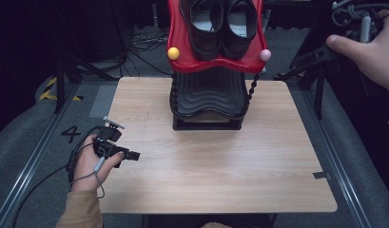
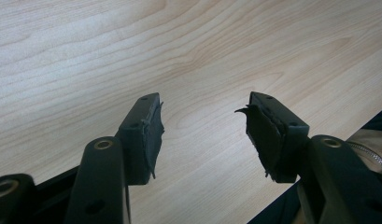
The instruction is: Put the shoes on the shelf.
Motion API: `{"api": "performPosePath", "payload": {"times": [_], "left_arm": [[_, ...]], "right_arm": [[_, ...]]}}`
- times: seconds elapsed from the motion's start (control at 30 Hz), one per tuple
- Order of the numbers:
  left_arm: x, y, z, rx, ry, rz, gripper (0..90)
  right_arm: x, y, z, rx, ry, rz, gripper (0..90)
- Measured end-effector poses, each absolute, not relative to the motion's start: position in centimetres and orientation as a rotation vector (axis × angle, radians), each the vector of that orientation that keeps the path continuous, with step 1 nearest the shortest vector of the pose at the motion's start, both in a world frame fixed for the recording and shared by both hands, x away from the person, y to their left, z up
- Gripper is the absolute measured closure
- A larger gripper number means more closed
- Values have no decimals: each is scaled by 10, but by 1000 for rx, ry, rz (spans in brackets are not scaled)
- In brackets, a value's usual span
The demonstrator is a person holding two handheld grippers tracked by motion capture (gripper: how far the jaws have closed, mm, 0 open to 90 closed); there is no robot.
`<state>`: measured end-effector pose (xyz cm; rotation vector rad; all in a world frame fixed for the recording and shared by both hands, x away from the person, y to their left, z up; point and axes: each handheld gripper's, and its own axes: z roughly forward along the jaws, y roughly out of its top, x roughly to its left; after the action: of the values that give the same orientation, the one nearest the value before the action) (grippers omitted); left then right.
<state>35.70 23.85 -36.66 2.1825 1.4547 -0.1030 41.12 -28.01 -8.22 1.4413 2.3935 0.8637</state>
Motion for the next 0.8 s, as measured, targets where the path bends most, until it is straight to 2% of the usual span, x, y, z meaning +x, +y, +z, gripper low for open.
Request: {"api": "performPosePath", "payload": {"times": [0.1,0.17,0.5,0.8], "left_arm": [[356,237,-367,2190,1455,-108,459],[356,237,-367,2193,1455,-105,459],[359,231,-368,2207,1452,-107,459],[366,225,-371,2219,1442,-114,459]], "right_arm": [[408,-287,-90,1438,2400,875,362],[406,-295,-112,1430,2411,831,360],[398,-306,-172,1408,2478,772,354],[401,-318,-241,1469,2534,744,354]]}}
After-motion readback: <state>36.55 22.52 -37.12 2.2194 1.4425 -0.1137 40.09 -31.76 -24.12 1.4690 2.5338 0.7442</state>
